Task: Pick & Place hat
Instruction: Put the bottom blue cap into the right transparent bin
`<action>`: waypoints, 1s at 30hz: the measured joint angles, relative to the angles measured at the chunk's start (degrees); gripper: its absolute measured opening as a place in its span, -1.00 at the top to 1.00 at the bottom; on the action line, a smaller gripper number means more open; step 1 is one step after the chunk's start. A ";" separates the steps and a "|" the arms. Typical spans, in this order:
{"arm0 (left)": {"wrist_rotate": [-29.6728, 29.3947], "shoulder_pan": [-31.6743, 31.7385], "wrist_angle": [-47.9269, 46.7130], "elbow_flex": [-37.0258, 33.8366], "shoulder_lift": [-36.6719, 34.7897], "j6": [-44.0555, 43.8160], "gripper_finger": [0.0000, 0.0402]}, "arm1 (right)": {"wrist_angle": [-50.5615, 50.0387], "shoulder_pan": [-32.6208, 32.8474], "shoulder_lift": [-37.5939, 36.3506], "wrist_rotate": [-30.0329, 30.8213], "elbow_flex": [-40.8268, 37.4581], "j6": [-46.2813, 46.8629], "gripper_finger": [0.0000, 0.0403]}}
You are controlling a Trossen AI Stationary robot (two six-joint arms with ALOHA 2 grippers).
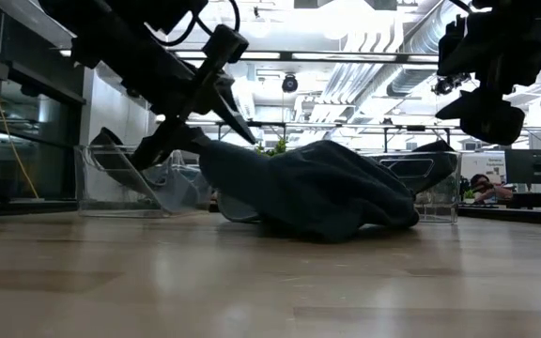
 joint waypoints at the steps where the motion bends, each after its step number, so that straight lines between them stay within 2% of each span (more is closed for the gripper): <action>1: 0.17 0.01 0.57 0.00 0.00 -0.02 0.24 | 0.01 -0.01 0.00 0.00 0.00 -0.02 -0.11; 4: 0.27 -0.01 1.25 0.00 -0.02 -0.49 0.25 | 0.02 0.00 0.00 0.01 0.00 -0.07 -0.11; 7: 0.11 -0.01 1.14 0.00 -0.02 -1.08 0.36 | 0.02 -0.02 0.00 -0.01 0.00 -0.22 -0.11; 15: 0.13 -0.03 1.36 0.13 -0.08 -1.49 0.95 | 0.04 -0.02 -0.02 -1.79 0.00 -0.45 -0.11; 23: 0.19 -0.02 1.51 0.13 -0.26 -1.42 0.96 | 0.15 0.00 -1.39 -1.91 -0.02 -0.46 -0.11; 30: 1.73 -0.02 7.96 0.04 -0.26 -1.06 0.98 | -0.15 0.00 -3.05 -1.93 -0.02 -0.52 -0.11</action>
